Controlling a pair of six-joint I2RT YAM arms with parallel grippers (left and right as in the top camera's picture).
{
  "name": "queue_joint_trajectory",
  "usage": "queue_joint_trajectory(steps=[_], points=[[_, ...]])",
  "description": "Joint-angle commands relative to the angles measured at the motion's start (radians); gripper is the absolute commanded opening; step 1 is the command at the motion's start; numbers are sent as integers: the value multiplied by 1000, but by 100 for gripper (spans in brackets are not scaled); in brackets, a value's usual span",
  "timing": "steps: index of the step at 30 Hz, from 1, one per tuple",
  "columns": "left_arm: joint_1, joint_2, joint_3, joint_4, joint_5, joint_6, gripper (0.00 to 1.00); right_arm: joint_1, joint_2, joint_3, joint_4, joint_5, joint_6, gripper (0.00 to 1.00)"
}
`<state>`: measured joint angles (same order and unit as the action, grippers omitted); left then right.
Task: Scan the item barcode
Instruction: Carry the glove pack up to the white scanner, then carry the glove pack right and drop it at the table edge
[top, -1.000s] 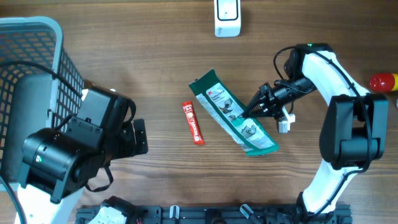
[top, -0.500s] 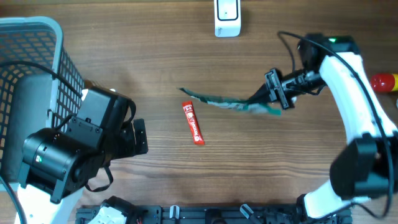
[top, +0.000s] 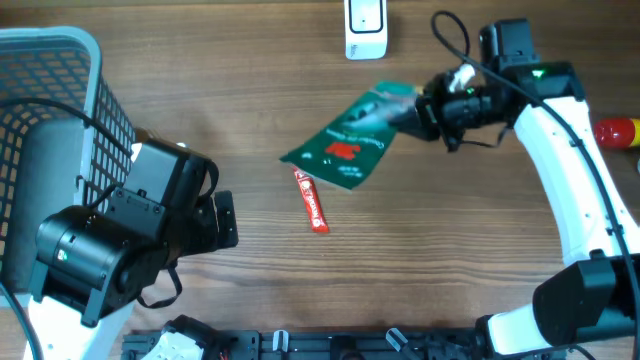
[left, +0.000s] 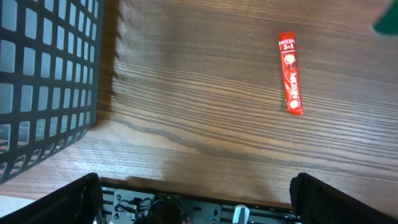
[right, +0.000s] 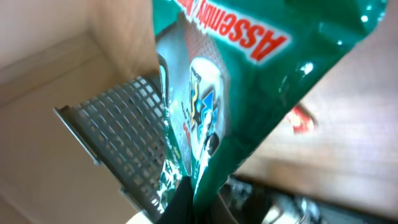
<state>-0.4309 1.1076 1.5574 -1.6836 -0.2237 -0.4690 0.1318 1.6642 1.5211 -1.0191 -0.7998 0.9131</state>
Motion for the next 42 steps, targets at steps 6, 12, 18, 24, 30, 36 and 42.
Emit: queue_joint_trajectory(steps=[6,12,18,24,30,36,42], points=[[3,-2,7,0,-13,-10,100,66,37,16,334,222,-16,5],[3,-2,7,0,-13,-10,100,67,221,16,670,58,32,5],[3,-2,7,0,-13,-10,100,68,388,16,940,119,142,5],[3,-2,7,0,-13,-10,100,67,419,16,974,222,142,5],[3,-2,7,0,-13,-10,100,38,388,38,819,309,52,5],[3,-2,7,0,-13,-10,100,-118,220,37,611,434,-89,5],[3,-2,7,0,-13,-10,100,-352,166,37,454,709,-101,4]])
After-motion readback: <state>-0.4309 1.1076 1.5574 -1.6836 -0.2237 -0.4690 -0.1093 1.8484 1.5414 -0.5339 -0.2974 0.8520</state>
